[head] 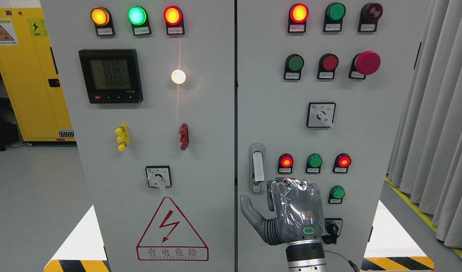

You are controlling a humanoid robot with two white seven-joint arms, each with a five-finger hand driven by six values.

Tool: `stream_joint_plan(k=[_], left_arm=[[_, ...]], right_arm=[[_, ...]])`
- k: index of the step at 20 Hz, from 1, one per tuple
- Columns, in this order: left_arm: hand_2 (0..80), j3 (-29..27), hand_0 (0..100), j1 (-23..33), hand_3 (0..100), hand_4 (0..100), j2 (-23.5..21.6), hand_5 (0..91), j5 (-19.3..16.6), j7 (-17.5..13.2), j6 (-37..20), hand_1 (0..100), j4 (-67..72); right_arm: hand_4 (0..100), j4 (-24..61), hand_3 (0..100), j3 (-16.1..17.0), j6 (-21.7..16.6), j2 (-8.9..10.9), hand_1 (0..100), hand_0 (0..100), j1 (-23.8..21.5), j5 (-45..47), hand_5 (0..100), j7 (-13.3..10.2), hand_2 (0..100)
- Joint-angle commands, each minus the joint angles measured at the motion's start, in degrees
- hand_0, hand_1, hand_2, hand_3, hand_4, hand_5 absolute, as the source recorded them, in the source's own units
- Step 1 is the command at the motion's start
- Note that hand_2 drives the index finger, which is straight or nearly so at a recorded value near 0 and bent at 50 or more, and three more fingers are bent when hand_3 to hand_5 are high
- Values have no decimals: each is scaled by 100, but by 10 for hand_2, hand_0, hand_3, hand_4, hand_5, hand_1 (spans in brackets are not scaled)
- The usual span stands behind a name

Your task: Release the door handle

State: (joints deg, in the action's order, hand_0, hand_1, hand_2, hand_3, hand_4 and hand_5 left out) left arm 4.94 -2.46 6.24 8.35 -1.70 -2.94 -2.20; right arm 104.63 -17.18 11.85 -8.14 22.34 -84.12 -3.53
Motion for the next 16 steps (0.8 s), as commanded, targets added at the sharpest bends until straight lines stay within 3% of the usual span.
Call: stream_joint_plan(k=[1,13,16], left_arm=[[0,-2,120,0,0,0,0,0,0,3,4,556,0],[0,-2,120,0,0,0,0,0,0,3,4,556,0],[0,-2,120,0,0,0,0,0,0,3,4,556,0]], right_arm=[[1000,-355,1000,136,10,6,351,259,253,9,1000,-25,1000],[1000,-548,1000,189,19,-21,315,309,385,36,1000,-25,1000],[1000,-548,1000,198,28,-21,318,363,385,53,1000,-25,1000]])
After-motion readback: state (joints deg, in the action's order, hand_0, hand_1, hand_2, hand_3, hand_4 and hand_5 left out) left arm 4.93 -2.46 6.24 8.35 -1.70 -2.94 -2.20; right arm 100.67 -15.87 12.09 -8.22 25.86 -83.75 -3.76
